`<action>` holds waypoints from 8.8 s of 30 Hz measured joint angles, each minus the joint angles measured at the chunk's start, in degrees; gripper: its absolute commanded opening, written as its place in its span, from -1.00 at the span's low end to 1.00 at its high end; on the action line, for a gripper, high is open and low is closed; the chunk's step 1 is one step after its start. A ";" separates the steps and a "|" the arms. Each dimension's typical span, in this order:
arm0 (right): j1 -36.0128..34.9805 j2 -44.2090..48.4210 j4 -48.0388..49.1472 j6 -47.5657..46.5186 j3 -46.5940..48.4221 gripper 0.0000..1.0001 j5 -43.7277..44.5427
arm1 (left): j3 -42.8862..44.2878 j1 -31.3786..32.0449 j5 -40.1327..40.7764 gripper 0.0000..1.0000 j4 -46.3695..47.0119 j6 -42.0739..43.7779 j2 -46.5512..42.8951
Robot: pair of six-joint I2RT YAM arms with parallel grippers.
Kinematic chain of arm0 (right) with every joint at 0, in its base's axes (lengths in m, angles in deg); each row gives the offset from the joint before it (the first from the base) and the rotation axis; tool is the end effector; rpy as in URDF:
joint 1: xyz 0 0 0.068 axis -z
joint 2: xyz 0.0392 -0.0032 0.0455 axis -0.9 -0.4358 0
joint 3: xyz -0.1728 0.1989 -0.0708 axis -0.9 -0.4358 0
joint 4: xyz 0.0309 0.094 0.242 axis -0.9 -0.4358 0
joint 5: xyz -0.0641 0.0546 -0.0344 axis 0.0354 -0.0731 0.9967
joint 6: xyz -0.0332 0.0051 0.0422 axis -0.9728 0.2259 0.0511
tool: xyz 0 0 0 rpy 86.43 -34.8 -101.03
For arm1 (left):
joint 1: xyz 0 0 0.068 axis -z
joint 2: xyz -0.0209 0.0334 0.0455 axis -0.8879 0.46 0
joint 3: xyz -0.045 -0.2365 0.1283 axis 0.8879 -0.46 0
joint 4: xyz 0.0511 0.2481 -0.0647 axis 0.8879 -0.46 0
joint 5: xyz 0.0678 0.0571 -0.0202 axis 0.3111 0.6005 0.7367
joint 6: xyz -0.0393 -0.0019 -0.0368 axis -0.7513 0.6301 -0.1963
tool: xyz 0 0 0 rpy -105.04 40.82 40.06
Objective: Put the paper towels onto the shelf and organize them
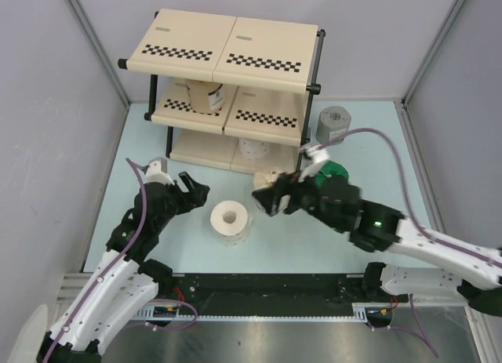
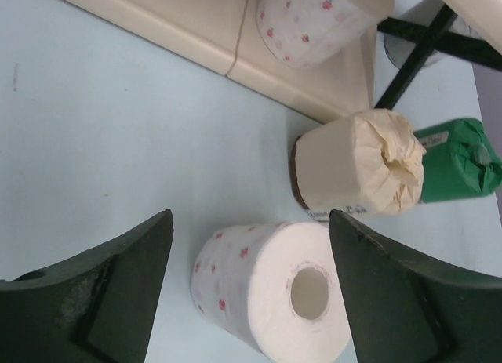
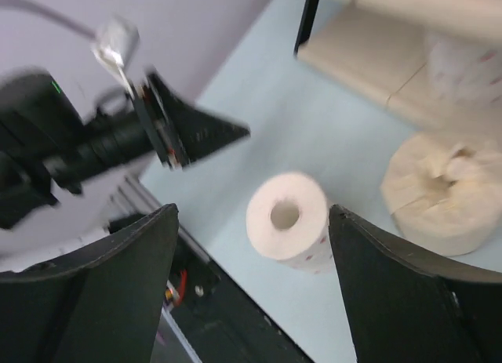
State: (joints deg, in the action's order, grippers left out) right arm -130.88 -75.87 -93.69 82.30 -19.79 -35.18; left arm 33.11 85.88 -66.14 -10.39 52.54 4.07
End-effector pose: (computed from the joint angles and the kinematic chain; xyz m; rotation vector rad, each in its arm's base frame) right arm 0.1047 0.2186 0.3636 -0.3904 1.8723 0.9425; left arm 0.1335 -0.0528 0.2754 -0.3214 2.0024 -0.5543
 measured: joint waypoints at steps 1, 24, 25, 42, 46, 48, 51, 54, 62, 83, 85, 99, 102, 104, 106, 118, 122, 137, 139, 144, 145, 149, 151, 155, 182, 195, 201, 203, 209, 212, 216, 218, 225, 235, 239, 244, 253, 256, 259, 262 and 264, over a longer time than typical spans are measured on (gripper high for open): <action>0.24 4.46 -1.70 -0.33 0.81 0.64 2.25 | 0.00 0.79 -0.13 0.72 -0.50 -0.04 -0.17; 5.22 27.28 -28.92 3.72 -2.08 0.69 16.98 | -0.81 26.21 14.38 0.75 -12.15 -7.87 5.09; 5.22 27.28 -29.16 3.72 -2.10 0.69 17.07 | -0.81 26.23 14.49 0.75 -11.82 -7.93 5.81; 5.22 27.63 -31.65 4.39 -2.69 0.69 18.34 | 0.68 26.23 16.81 0.66 -8.00 -8.02 13.66; 5.22 28.35 -32.11 4.81 -3.45 0.69 18.47 | 0.68 26.23 16.83 0.52 -7.34 -8.02 15.28; 5.22 28.70 -32.28 5.05 -3.61 0.69 18.60 | 0.68 26.23 16.81 0.43 -6.82 -8.00 16.31; 5.22 29.33 -32.96 5.31 -3.72 0.69 19.06 | 0.66 26.23 16.70 0.28 -6.25 -7.89 17.92; 5.22 29.77 -33.55 5.62 -3.96 0.69 19.54 | 0.50 26.23 16.24 0.06 -5.27 -7.63 18.38; 5.22 29.77 -34.64 5.86 -5.01 0.69 20.22 | -0.04 26.23 15.34 -0.33 -2.51 -6.40 18.71; 5.33 29.73 -34.69 7.17 -6.82 0.70 20.90 | 6.40 14.40 14.93 -0.47 5.44 -1.95 20.65; 5.35 29.75 -34.77 7.23 -6.84 0.70 20.90 | 6.40 10.78 13.49 -0.47 8.20 -1.97 21.00; 5.46 33.00 -37.20 8.28 -7.15 0.70 21.09 | 6.69 -0.85 7.65 -0.53 22.73 -2.08 34.53; 5.46 33.68 -37.55 8.28 -7.17 0.70 21.11 | 7.43 -2.93 6.45 -0.53 24.26 -2.10 37.73; 5.46 33.92 -37.64 8.24 -7.17 0.70 21.14 | 8.13 -4.15 5.68 -0.53 25.46 -2.19 39.45; 5.46 33.94 -37.70 8.20 -7.17 0.71 21.16 | 9.03 -5.40 4.72 -0.54 27.15 -2.64 41.18; 5.70 33.48 -38.95 8.92 -7.21 0.71 20.79 | 15.76 -7.08 3.21 -0.57 34.69 -4.72 51.84; 5.73 33.68 -39.74 9.73 -7.23 0.70 20.31 | 17.35 -7.63 3.32 -0.58 35.87 -5.77 54.95; 5.73 32.22 -41.05 10.60 -7.26 0.71 19.69 | 20.83 -10.86 4.24 -0.58 38.84 -8.31 60.00; 5.73 31.63 -41.05 10.80 -7.26 0.71 19.67 | 21.22 -11.23 4.63 -0.58 39.08 -8.46 60.52; 5.73 30.77 -41.03 10.84 -7.39 0.71 19.67 | 21.64 -11.74 5.03 -0.56 40.63 -9.75 61.83; 5.73 30.73 -41.03 10.86 -7.48 0.71 19.63 | 21.64 -11.78 5.07 -0.57 40.92 -10.12 62.03; 5.73 30.56 -41.00 11.04 -7.76 0.71 19.37 | 21.33 -11.98 4.85 -0.56 44.37 -13.09 63.34; 5.73 30.32 -40.98 11.06 -7.76 0.71 19.26 | 20.65 -12.17 4.52 -0.56 47.47 -14.97 64.41; 5.73 30.14 -40.98 11.06 -7.76 0.71 19.19 | 19.43 -12.46 3.85 -0.54 52.61 -17.62 66.73; 5.81 28.52 -40.50 11.15 -7.93 0.71 17.92 | 14.03 -12.55 3.78 0.61 62.82 -19.21 67.06; 5.84 30.49 -41.00 12.02 -8.55 0.71 17.64 | 12.66 -12.55 1.68 0.63 64.15 -19.19 66.55; 5.84 31.67 -41.55 12.72 -8.74 0.71 17.55 | 8.48 -12.55 1.29 0.66 64.13 -19.17 62.01; 5.84 32.02 -41.59 12.76 -8.74 0.70 17.53 | 7.13 -12.55 1.18 0.67 64.04 -19.15 59.80; 5.81 32.46 -41.86 13.07 -8.74 0.71 17.51 | 2.86 -10.51 -0.13 0.68 65.37 -19.15 54.29; 5.81 32.46 -41.86 13.16 -8.74 0.71 17.46 | 0.55 -6.69 -1.16 0.67 68.32 -20.04 53.99; 5.81 32.68 -41.86 13.35 -8.74 0.69 17.09 | -1.90 -1.70 -2.82 0.67 73.42 -23.47 55.36; 5.81 33.14 -41.88 13.57 -8.79 0.70 17.00 | -1.95 0.04 -3.65 0.66 77.57 -25.53 57.79; 5.81 34.97 -42.25 14.29 -8.85 0.69 16.83 | -1.53 4.39 -4.81 0.66 87.34 -31.80 66.84; 5.81 35.17 -42.71 14.67 -8.85 0.69 16.72 | 7.89 7.98 -4.11 0.64 90.42 -33.59 74.34; 5.81 35.17 -42.73 14.67 -8.85 0.70 16.72 | 11.28 7.96 -4.09 0.62 90.82 -33.59 77.44; 5.81 35.15 -42.75 14.67 -8.85 0.70 16.72 | 13.44 7.96 -3.98 0.61 91.23 -34.10 81.05; 5.81 35.12 -42.75 14.67 -8.85 0.70 16.72 | 14.29 7.96 -2.10 0.60 93.61 -35.98 85.61; 5.81 35.04 -42.75 14.67 -8.85 0.70 16.72 | 14.91 7.96 -1.11 0.61 94.64 -36.61 86.60; 5.81 34.97 -42.75 14.67 -8.85 0.69 16.72 | 15.10 7.74 -0.59 0.60 95.25 -37.11 86.99; 5.81 34.97 -42.75 14.67 -8.85 0.70 16.72 | 15.78 7.56 -0.11 0.59 95.54 -37.70 87.56; 5.81 34.93 -42.75 14.67 -8.85 0.70 16.72 | 16.04 7.30 0.09 0.59 95.67 -38.03 87.80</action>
State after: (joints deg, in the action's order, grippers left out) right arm -125.07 -40.95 -136.44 96.97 -28.65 -18.46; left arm 49.15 93.18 -66.05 85.28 14.51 91.87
